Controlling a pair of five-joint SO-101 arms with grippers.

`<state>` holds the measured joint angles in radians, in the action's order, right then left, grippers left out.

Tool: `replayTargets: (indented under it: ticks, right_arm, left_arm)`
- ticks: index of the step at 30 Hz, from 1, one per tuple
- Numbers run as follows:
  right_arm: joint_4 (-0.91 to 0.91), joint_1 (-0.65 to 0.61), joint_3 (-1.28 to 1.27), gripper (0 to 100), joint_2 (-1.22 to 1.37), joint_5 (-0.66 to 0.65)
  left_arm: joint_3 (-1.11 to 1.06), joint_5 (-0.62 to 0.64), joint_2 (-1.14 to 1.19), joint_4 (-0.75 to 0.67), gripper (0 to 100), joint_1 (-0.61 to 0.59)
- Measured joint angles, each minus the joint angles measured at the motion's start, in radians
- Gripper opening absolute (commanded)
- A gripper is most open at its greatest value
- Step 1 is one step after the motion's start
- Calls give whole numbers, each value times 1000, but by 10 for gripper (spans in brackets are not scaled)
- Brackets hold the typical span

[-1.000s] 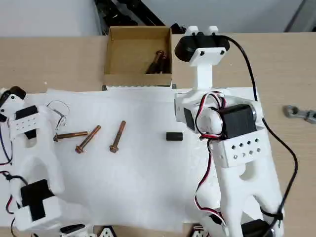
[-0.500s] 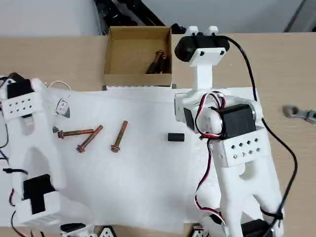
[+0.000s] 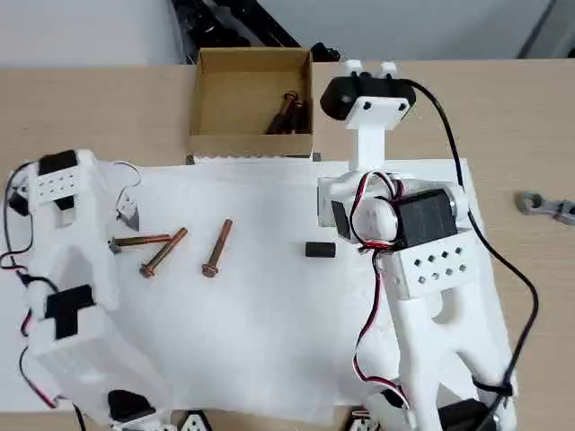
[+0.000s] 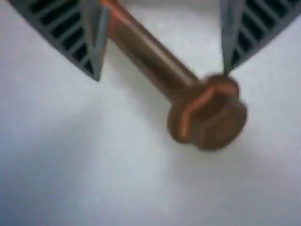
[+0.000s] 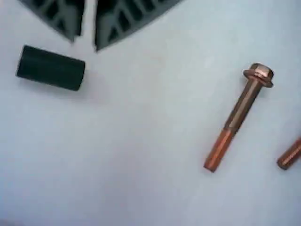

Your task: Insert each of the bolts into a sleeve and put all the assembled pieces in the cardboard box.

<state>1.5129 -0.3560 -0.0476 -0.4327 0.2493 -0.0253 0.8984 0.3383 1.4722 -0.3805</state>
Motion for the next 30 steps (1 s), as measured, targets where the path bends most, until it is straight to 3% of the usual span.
replayTargets:
  ticks: [12,17,22,30]
  right_arm:
    - [0,0,0,14,0,0]
    - [0,0,0,14,0,0]
    - [0,0,0,14,0,0]
    - [0,0,0,14,0,0]
  left_arm:
    - [2,52,115,-81,153,5]
    - [15,52,123,-91,0,9]
    - [18,55,123,-123,6,14]
    - [107,2,135,-20,6,12]
